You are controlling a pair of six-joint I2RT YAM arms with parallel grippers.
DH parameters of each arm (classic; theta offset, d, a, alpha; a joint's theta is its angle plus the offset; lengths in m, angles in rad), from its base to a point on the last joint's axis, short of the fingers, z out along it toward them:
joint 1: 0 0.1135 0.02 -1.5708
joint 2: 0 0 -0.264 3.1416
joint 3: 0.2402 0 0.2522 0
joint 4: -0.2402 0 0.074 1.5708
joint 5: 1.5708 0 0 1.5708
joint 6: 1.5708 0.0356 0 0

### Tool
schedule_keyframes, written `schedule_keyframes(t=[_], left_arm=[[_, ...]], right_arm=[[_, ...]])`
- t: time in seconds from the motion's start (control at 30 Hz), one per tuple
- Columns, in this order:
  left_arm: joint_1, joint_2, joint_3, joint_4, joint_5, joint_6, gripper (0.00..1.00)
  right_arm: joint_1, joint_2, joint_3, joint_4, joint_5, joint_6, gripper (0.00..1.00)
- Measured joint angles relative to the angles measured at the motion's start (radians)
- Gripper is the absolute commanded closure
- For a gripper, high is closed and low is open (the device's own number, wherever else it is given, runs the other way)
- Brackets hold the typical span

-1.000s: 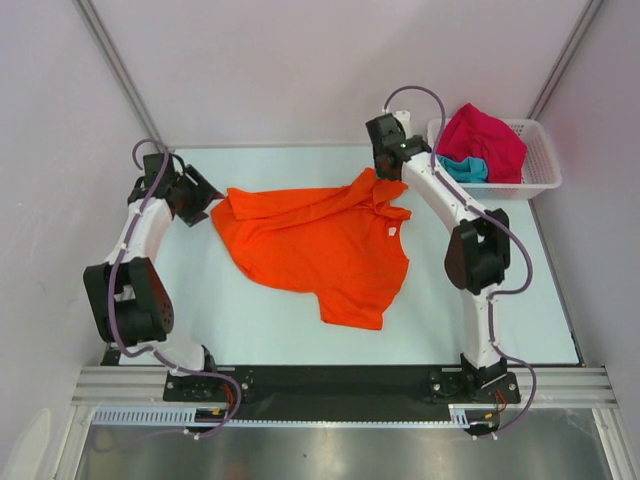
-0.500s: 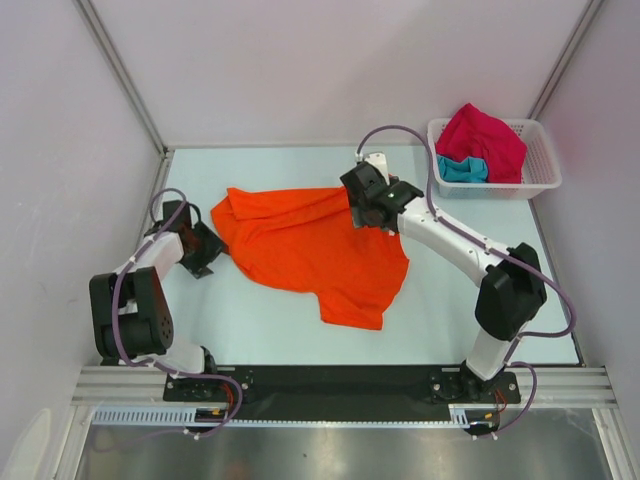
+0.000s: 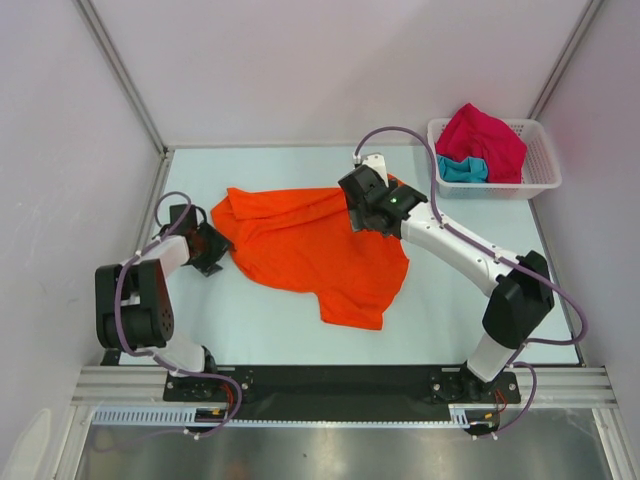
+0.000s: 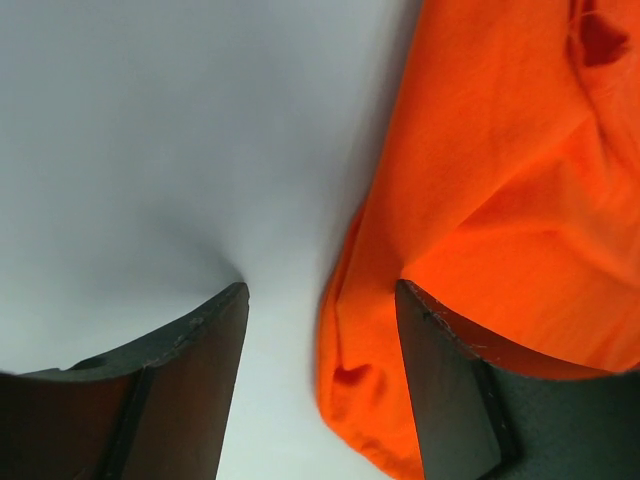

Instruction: Fold and stack the t-shirts

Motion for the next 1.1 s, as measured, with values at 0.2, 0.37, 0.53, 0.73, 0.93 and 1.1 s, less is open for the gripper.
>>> schedule_keyframes(t=[0.2, 0.37, 0.53, 0.73, 0.93, 1.1], left_arm=[[-0.007, 0.040, 0.018, 0.073, 0.035, -0.019, 0.35], [-0.013, 0.057, 0.018, 0.113, 0.056, -0.038, 0.85], [-0.018, 0.083, 0.004, 0.139, 0.078, -0.049, 1.00], [-0.024, 0.064, -0.003, 0.131, 0.087, -0.056, 1.00], [-0.032, -0.059, 0.011, 0.036, 0.083, -0.046, 1.00], [-0.032, -0.171, 0.060, -0.052, 0.068, -0.017, 0.95]], right_arm=[[0.000, 0.001, 0.002, -0.013, 0.001, 0.003, 0.31], [0.000, 0.006, 0.017, -0.023, 0.006, 0.006, 0.31], [0.000, 0.009, 0.028, -0.027, 0.014, 0.010, 0.32], [0.000, 0.009, 0.028, -0.036, 0.016, 0.013, 0.33], [0.000, 0.008, 0.015, -0.033, 0.015, 0.013, 0.33], [0.000, 0.004, -0.003, -0.027, 0.012, 0.013, 0.34]])
